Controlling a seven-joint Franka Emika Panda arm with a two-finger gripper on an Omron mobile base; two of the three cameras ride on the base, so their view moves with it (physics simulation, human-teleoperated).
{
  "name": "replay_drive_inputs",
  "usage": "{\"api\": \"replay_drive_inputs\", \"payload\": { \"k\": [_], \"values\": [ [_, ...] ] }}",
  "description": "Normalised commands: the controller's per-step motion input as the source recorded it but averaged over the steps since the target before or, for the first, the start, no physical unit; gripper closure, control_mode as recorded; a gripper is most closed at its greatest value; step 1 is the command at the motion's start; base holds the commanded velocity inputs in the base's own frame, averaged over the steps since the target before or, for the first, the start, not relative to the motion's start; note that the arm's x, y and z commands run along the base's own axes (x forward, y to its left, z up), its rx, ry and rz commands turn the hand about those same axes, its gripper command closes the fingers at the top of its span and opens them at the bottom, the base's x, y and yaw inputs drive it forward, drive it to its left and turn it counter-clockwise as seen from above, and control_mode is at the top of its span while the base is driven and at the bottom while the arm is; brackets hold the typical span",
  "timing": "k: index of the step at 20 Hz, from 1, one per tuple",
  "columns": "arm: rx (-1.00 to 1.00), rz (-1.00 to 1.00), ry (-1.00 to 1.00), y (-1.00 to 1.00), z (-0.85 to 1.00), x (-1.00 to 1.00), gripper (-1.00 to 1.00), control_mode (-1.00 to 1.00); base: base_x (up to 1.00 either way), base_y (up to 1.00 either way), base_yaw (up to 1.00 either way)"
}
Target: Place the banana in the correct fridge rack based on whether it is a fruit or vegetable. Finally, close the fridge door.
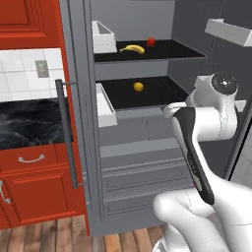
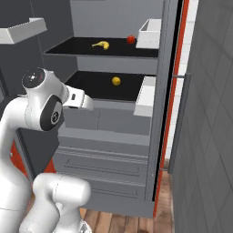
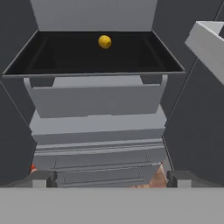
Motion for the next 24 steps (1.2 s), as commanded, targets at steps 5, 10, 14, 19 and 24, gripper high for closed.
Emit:
{"api": "replay_drive_inputs", "payload": {
  "k": [5, 10, 14, 19, 24],
  "values": [
    [0.00, 0.00, -0.01, 0.01, 0.00, -0.18, -1.00, -1.00, 0.00, 0.00, 0.00],
    [-0.09, 0.08, -0.27, 0.76, 0.04, -0.95, -1.00, -1.00, 0.00, 0.00, 0.00],
    [-0.08, 0.05, -0.37, 1.00, 0.02, -1.00, -1.00, -1.00, 0.00, 0.00, 0.00],
    [-0.04, 0.01, -0.39, 1.00, 0.03, -1.00, -1.00, -1.00, 0.00, 0.00, 0.00],
    [0.02, -0.02, -0.42, 1.00, -0.08, -0.73, -1.00, -1.00, 0.00, 0.00, 0.00]
  ]
}}
